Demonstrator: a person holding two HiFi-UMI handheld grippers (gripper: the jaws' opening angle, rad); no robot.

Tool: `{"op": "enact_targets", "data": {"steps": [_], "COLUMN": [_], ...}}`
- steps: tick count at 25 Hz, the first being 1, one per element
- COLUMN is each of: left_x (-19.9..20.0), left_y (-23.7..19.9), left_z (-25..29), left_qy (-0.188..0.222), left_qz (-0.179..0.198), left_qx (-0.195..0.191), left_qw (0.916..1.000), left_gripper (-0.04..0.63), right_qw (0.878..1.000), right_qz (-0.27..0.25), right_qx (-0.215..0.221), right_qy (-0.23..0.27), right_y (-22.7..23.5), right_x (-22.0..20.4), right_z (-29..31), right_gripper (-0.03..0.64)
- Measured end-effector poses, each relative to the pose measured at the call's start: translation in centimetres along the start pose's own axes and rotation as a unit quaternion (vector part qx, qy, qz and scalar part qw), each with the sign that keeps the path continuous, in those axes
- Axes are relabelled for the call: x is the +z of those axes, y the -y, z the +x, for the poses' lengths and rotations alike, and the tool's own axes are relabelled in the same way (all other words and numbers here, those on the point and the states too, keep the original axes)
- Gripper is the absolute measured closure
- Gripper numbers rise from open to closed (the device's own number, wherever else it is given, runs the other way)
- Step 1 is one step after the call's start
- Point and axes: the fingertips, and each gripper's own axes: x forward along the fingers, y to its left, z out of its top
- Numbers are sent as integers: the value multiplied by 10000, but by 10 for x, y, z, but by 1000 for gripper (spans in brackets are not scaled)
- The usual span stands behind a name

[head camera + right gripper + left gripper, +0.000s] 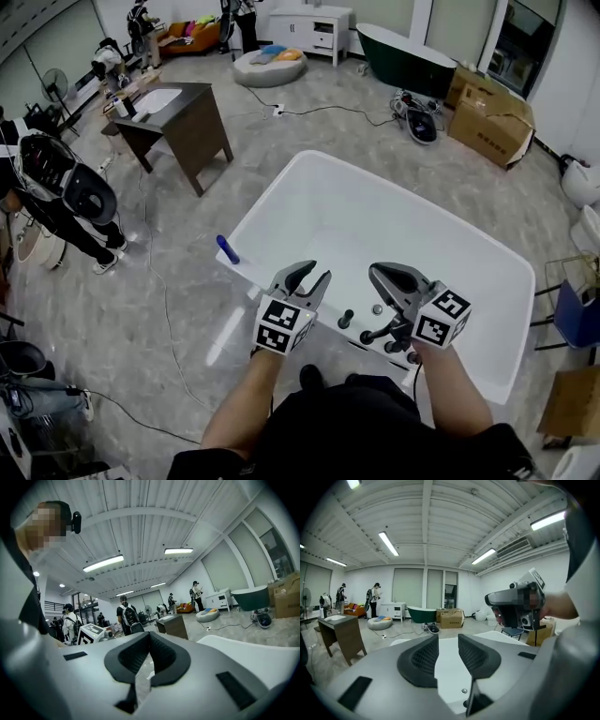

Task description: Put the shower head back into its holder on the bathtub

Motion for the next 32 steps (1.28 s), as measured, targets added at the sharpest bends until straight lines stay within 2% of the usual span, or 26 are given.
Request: {"op": "enact_targets", "data": {"steps": [5,10,13,16,24,27,32], "left_x": [26,56,71,96,149,162,173], "left_y": [-8,0,4,13,20,21,19], "left_z": [0,-4,3,9,21,27,40], "left_qy": [398,752,746,925,1096,1147,1037], "left_qz": [-232,39,130,164,-19,-59,-138], "left_qx": [-225,-419,-343,-269,595,700,937], "left_qw": [9987,9963,9965,9952,9922,9909,9901], "left_gripper": [517,531,551,569,578,578,578], "right_qw": [9993,9967,9964,9964,9928,9905,9882], "right_qz": [-132,160,75,-99,-527,-650,-853], "right_qx": [-349,-694,-677,-707,-685,-631,-665], "right_qy": [-33,376,501,460,829,1031,1084], "right_y": [5,25,31,42,68,74,89], "right_x": [5,25,31,37,92,107,125], "right_z": [-10,-29,-45,-61,-112,-130,-136], "right_gripper": [601,601,601,601,601,601,601]}}
